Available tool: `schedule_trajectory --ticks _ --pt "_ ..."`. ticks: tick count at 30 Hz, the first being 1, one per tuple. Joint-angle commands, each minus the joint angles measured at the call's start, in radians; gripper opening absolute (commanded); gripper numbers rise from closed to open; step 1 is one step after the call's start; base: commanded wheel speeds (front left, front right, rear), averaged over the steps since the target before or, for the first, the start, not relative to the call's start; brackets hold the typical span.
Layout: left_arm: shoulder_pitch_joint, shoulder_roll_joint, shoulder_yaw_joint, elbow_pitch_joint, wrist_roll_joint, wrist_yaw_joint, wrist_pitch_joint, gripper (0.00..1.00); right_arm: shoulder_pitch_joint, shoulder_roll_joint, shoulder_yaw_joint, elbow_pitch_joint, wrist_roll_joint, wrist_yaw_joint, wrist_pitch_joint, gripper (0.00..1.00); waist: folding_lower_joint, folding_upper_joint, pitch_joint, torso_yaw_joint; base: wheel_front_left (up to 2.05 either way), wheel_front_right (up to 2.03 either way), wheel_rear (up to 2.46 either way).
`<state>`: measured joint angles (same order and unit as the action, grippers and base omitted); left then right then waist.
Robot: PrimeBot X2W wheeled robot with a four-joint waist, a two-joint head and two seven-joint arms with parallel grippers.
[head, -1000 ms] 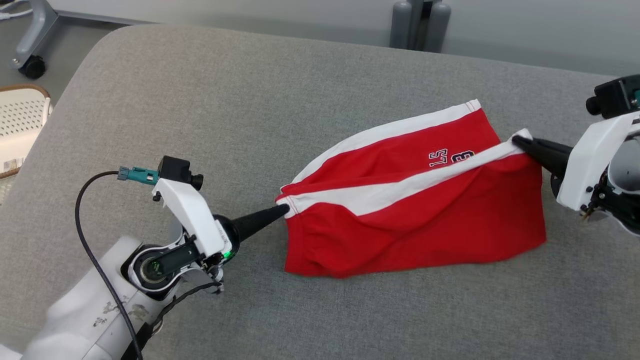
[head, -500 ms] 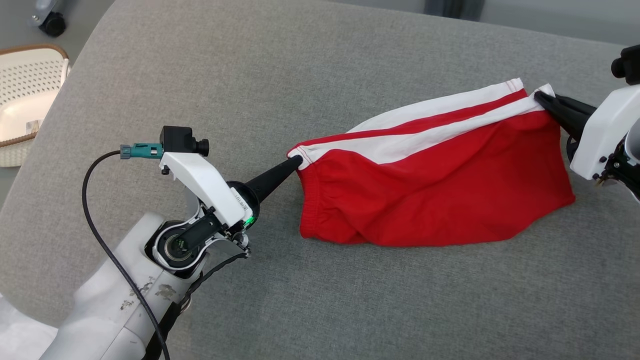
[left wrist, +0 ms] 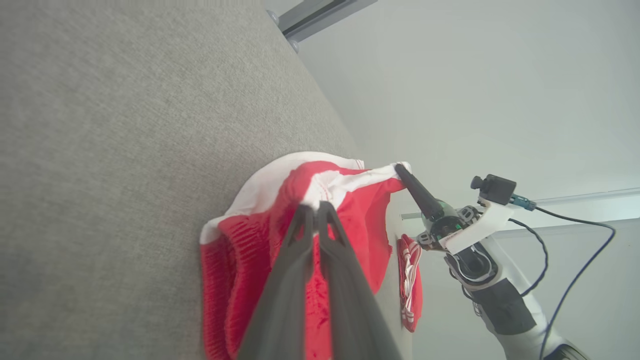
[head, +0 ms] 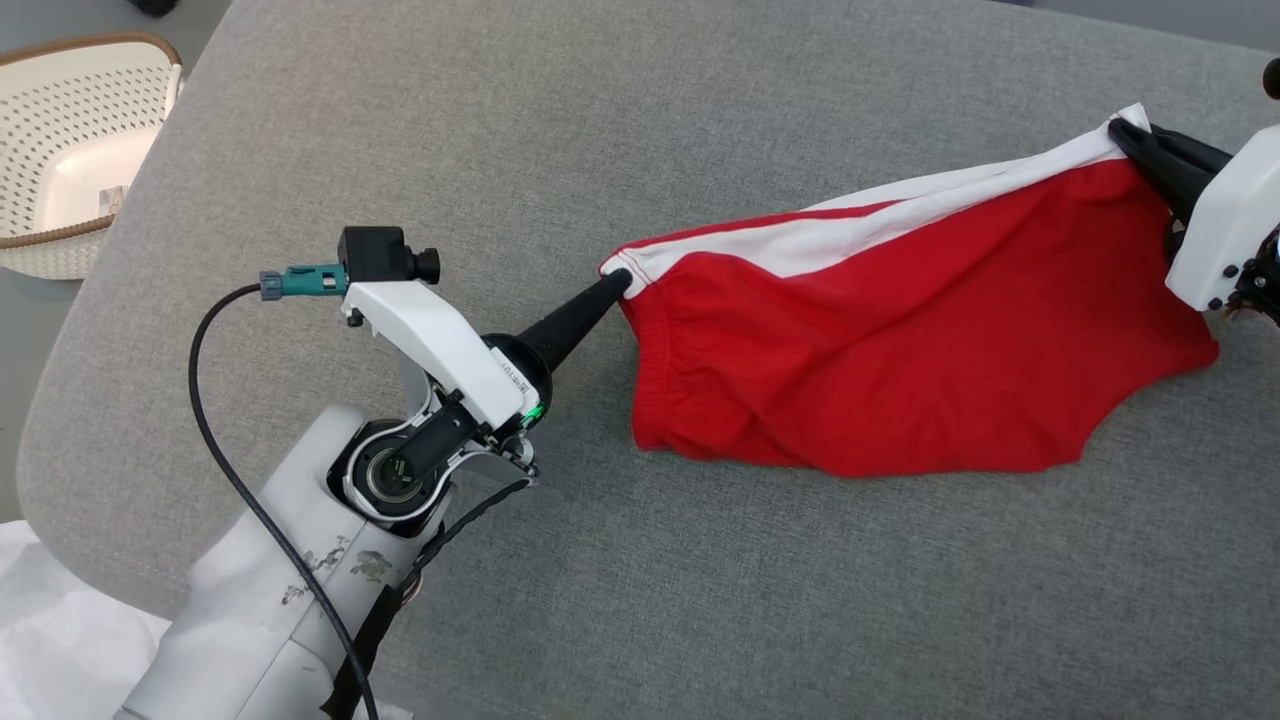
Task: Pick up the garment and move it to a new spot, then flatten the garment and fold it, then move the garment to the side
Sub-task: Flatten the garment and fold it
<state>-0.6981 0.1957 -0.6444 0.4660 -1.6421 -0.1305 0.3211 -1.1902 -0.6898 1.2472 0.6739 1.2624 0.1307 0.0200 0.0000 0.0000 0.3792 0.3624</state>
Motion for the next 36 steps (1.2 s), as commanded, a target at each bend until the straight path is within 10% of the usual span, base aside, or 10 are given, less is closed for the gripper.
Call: schedule_trajectory --ticks 1,11,13,15,17,18,19,36 --pt "-0.012 -0.001 0.009 0.005 0.008 0.000 -0.004 0.00 -0.013 0.001 0.005 0.012 -0.005 0.000 -0.008 0.00 0.0000 0.0000 0.003 0.002 0.00 0.00 0.00" --pt "-0.027 -0.050 0.016 0.026 0.047 0.000 -0.031 0.00 -0.048 0.027 0.024 0.101 -0.036 0.000 -0.032 0.00 0.0000 0.0000 0.032 0.006 0.00 0.00 0.00" --pt "-0.034 -0.057 0.009 0.033 0.061 0.000 -0.024 0.00 -0.053 0.048 0.027 0.124 -0.046 0.000 -0.050 1.00 0.0000 0.0000 0.039 0.003 0.00 0.00 0.00" --pt "-0.032 -0.059 0.012 0.045 0.065 0.000 -0.031 0.00 -0.052 0.057 0.029 0.144 -0.057 0.000 -0.060 1.00 0.0000 0.0000 0.043 0.000 0.00 0.00 0.00" --pt "-0.033 -0.055 0.010 0.060 0.076 0.000 -0.043 0.42 -0.049 0.072 0.031 0.158 -0.060 0.000 -0.067 1.00 0.0000 0.0000 0.044 -0.004 0.00 0.00 0.00" --pt "-0.033 -0.055 0.010 0.072 0.081 0.000 -0.051 0.91 -0.051 0.077 0.031 0.171 -0.064 0.000 -0.074 1.00 0.0000 0.0000 0.043 -0.005 0.00 0.00 0.00" --pt "-0.035 -0.056 0.009 0.082 0.085 0.000 -0.055 1.00 -0.051 0.080 0.031 0.182 -0.068 0.000 -0.081 1.00 0.0000 0.0000 0.042 -0.006 0.00 0.00 0.00" --pt "-0.027 0.030 -0.010 0.193 0.233 0.000 -0.316 1.00 0.054 0.092 0.015 0.226 -0.009 0.000 -0.266 1.00 0.0000 0.0000 -0.117 -0.067 0.00 0.00 0.00"
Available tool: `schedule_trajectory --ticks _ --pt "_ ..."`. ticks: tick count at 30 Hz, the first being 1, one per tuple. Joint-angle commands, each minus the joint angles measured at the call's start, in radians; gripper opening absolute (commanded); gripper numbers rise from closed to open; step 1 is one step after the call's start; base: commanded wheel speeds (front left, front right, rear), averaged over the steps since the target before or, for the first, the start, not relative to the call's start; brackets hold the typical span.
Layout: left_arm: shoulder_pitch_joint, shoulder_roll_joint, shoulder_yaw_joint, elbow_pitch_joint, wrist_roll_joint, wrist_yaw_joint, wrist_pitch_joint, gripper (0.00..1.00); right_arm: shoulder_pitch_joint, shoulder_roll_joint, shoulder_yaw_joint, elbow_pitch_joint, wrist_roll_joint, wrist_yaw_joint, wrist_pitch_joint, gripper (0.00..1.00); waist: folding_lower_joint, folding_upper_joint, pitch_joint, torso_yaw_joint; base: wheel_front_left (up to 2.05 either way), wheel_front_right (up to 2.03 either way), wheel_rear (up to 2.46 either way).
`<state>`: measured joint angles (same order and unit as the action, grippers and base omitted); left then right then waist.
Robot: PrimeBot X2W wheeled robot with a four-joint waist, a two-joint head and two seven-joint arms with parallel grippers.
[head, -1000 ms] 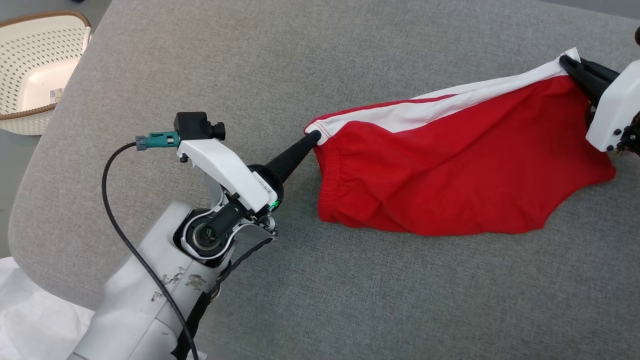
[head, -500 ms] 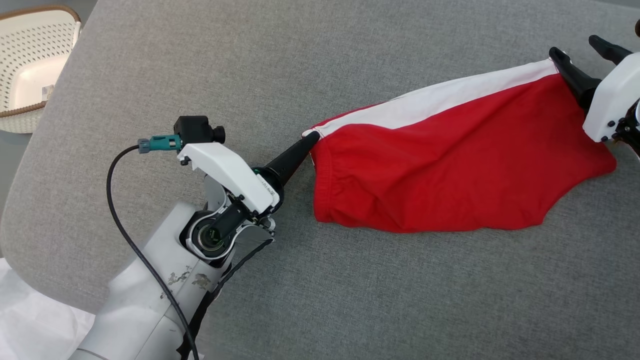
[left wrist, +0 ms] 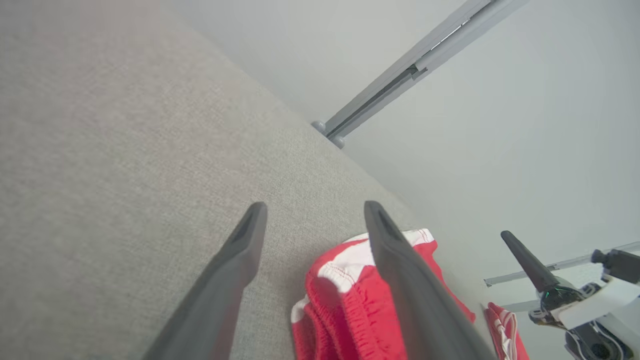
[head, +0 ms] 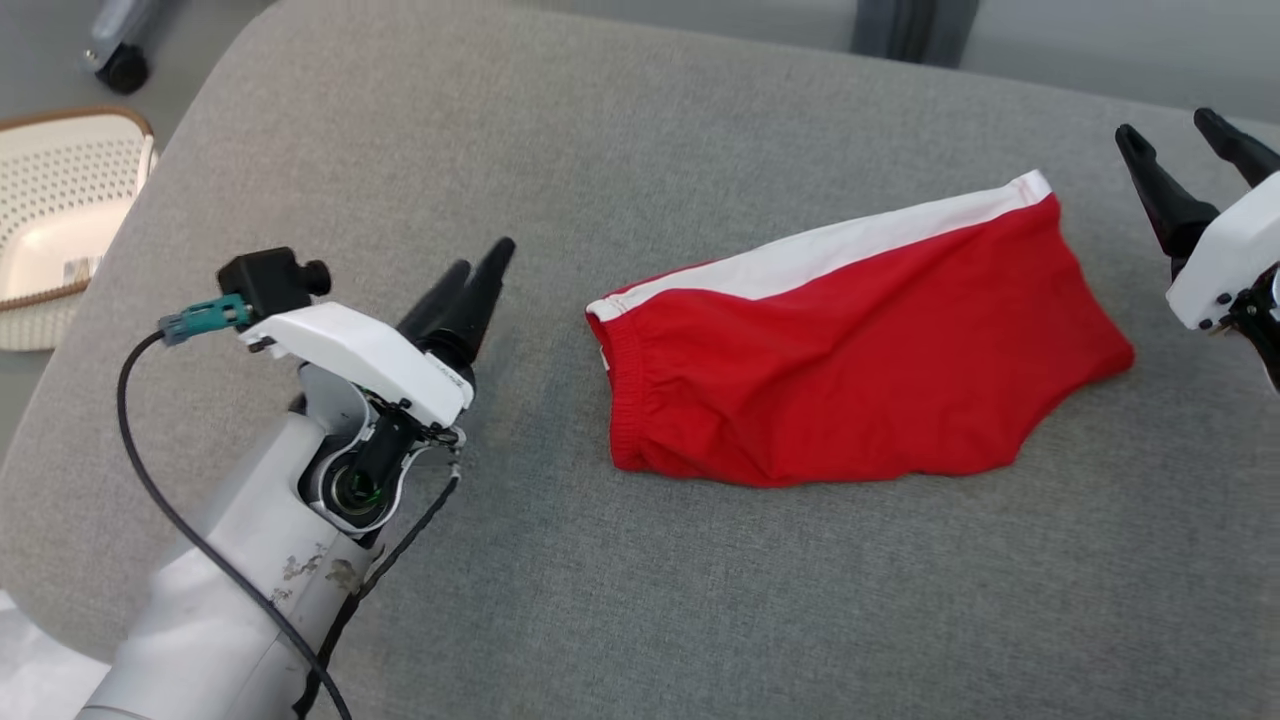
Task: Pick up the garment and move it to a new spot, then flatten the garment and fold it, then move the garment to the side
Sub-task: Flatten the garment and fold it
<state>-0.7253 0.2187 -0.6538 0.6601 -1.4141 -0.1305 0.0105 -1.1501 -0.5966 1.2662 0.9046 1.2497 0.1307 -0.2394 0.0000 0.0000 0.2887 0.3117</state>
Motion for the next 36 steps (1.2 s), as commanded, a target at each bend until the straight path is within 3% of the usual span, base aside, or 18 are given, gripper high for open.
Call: schedule_trajectory --ticks 1,4,6,8,14,20,27,36 --pt "0.000 0.018 -0.003 -0.003 0.026 0.000 -0.043 1.00 0.020 -0.003 -0.010 -0.005 -0.002 0.000 -0.015 1.00 0.0000 0.0000 -0.040 -0.021 0.00 0.00 0.00" --pt "0.005 0.042 -0.019 -0.004 0.090 0.000 -0.159 1.00 0.032 -0.004 -0.044 -0.013 -0.054 0.000 -0.028 1.00 0.0000 0.0000 -0.077 -0.036 0.00 0.00 0.00" --pt "0.009 0.065 -0.043 0.005 0.171 0.000 -0.245 1.00 0.072 0.001 -0.171 -0.056 -0.150 0.000 -0.027 1.00 0.0000 0.0000 -0.112 -0.052 0.00 0.00 0.00" --pt "0.027 0.080 -0.029 0.018 0.264 0.000 -0.272 1.00 0.149 0.010 -0.366 -0.117 -0.278 0.000 -0.027 1.00 0.0000 0.0000 -0.148 -0.067 0.00 0.00 0.00" --pt "0.182 0.017 0.270 -0.136 0.593 0.051 -0.274 1.00 0.420 0.094 -0.797 -0.301 -0.599 0.000 -0.025 1.00 0.0000 0.0000 -0.200 -0.108 0.00 0.00 0.00" --pt "0.405 -0.089 0.467 -0.292 0.913 0.071 -0.275 1.00 0.708 0.275 -1.115 -0.516 -0.837 0.000 -0.025 1.00 0.0000 0.0000 -0.254 -0.149 0.00 0.00 0.00" --pt "0.580 -0.157 0.579 -0.380 1.102 0.044 -0.275 1.00 0.955 0.454 -1.254 -0.657 -0.997 0.000 -0.025 1.00 0.0000 0.0000 -0.284 -0.186 0.00 0.00 0.00" --pt "0.679 -0.166 0.586 -0.428 1.182 0.063 -0.275 1.00 1.053 0.508 -1.254 -0.642 -1.052 0.000 -0.025 1.00 0.0000 0.0000 -0.294 -0.213 0.00 0.00 0.00"
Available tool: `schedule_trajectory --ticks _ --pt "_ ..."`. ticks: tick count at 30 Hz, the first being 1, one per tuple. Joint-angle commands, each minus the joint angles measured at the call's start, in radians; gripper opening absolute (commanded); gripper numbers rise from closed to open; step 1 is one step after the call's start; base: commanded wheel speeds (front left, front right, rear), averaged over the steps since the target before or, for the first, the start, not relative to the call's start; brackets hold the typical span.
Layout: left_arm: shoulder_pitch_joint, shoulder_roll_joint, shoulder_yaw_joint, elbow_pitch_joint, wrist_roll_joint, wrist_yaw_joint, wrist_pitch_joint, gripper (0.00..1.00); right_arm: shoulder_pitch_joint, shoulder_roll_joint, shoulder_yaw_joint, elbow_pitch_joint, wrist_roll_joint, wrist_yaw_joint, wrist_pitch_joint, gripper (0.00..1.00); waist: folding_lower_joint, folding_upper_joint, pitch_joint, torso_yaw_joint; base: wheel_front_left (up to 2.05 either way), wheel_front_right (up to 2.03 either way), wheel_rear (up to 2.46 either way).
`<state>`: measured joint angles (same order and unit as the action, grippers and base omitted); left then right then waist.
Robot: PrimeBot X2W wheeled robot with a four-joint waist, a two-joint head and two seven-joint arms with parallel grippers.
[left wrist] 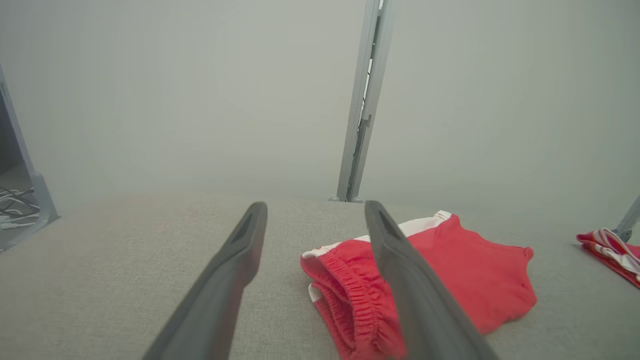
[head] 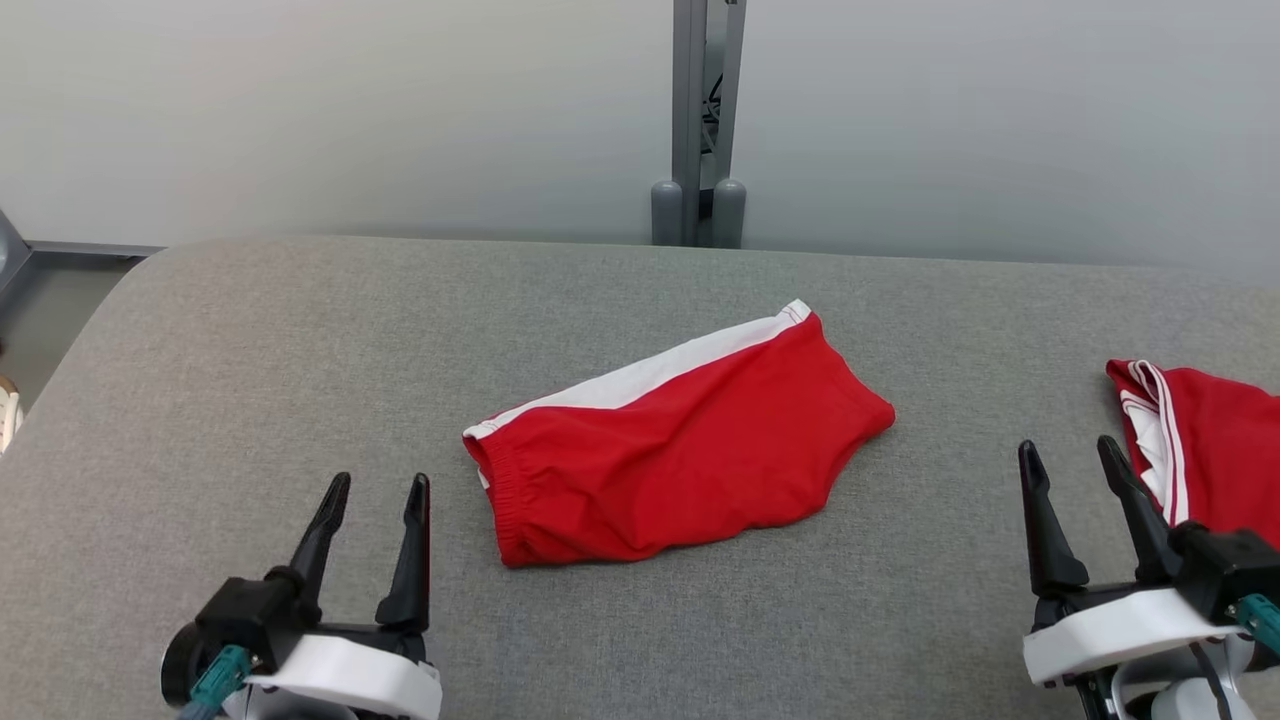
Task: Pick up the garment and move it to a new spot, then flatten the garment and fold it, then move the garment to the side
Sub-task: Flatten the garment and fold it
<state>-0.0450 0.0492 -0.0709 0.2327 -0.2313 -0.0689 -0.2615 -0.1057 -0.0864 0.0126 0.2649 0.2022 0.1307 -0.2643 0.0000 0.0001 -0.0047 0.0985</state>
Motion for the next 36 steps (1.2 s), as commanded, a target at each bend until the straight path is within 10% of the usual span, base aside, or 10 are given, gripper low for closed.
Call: schedule_trajectory --ticks 1,24,36 --pt "0.008 0.004 0.003 -0.006 -0.011 0.008 -0.003 1.00 0.014 0.002 -0.003 -0.001 -0.002 0.000 0.000 1.00 0.0000 -0.0001 -0.001 -0.002 0.00 0.00 0.00" --pt "0.007 0.004 -0.076 0.005 -0.031 0.035 -0.003 1.00 0.041 -0.002 -0.005 0.042 -0.018 0.000 0.000 1.00 0.0000 -0.0001 0.004 0.024 0.00 0.00 0.00" --pt "-0.046 0.004 -0.126 0.011 -0.048 0.052 -0.003 1.00 -0.169 -0.055 0.210 0.333 0.336 0.000 0.072 1.00 0.0000 -0.0001 0.109 0.079 0.00 0.00 0.00"
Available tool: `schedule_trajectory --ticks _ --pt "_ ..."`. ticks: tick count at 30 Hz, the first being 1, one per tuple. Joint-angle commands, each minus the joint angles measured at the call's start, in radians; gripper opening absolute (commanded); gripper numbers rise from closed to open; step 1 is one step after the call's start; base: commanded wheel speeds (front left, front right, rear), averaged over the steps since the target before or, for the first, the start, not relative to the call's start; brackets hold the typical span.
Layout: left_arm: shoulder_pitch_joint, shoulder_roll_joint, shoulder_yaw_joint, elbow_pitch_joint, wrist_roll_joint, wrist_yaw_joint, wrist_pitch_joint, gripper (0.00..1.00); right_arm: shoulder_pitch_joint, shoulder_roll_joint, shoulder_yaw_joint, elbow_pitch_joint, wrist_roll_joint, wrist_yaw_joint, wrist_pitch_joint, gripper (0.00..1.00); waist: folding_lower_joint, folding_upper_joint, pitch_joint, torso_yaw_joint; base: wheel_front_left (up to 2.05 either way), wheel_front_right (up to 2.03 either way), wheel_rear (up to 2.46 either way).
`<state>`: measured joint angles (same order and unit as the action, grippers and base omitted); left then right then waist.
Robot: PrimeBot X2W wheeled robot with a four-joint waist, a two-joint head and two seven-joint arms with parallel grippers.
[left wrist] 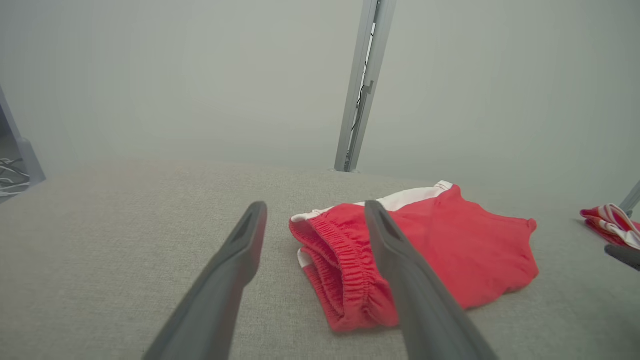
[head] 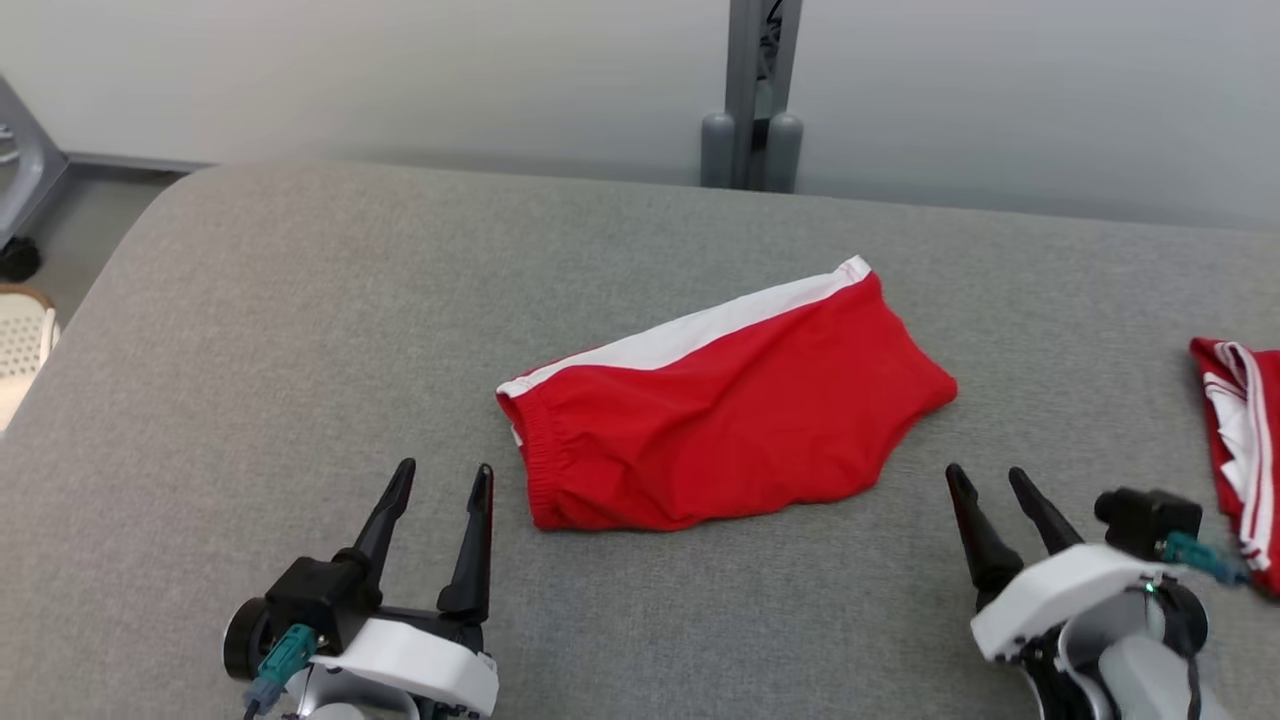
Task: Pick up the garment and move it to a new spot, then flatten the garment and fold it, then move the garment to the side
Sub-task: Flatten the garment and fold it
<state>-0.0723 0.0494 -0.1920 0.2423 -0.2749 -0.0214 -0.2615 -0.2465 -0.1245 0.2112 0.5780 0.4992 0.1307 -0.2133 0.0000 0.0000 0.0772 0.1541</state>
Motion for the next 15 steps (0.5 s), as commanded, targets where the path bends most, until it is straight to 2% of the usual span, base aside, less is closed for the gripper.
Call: schedule_trajectory --ticks 1,8,15 --pt "-0.026 0.004 -0.009 0.001 -0.006 0.007 -0.003 1.00 -0.053 -0.024 0.022 0.039 0.073 0.000 0.039 1.00 0.0000 0.0000 0.034 0.031 0.00 0.00 0.00" --pt "-0.039 0.004 -0.047 0.006 -0.011 0.009 -0.003 1.00 -0.180 -0.056 0.056 0.180 0.201 0.000 0.134 1.00 0.0000 0.0000 0.058 0.080 0.00 0.00 0.00" --pt "-0.040 0.003 -0.069 -0.017 -0.016 0.039 -0.003 1.00 -0.263 -0.072 0.057 0.289 0.337 0.000 0.168 1.00 0.0000 0.0000 0.075 0.137 0.00 0.00 0.00"
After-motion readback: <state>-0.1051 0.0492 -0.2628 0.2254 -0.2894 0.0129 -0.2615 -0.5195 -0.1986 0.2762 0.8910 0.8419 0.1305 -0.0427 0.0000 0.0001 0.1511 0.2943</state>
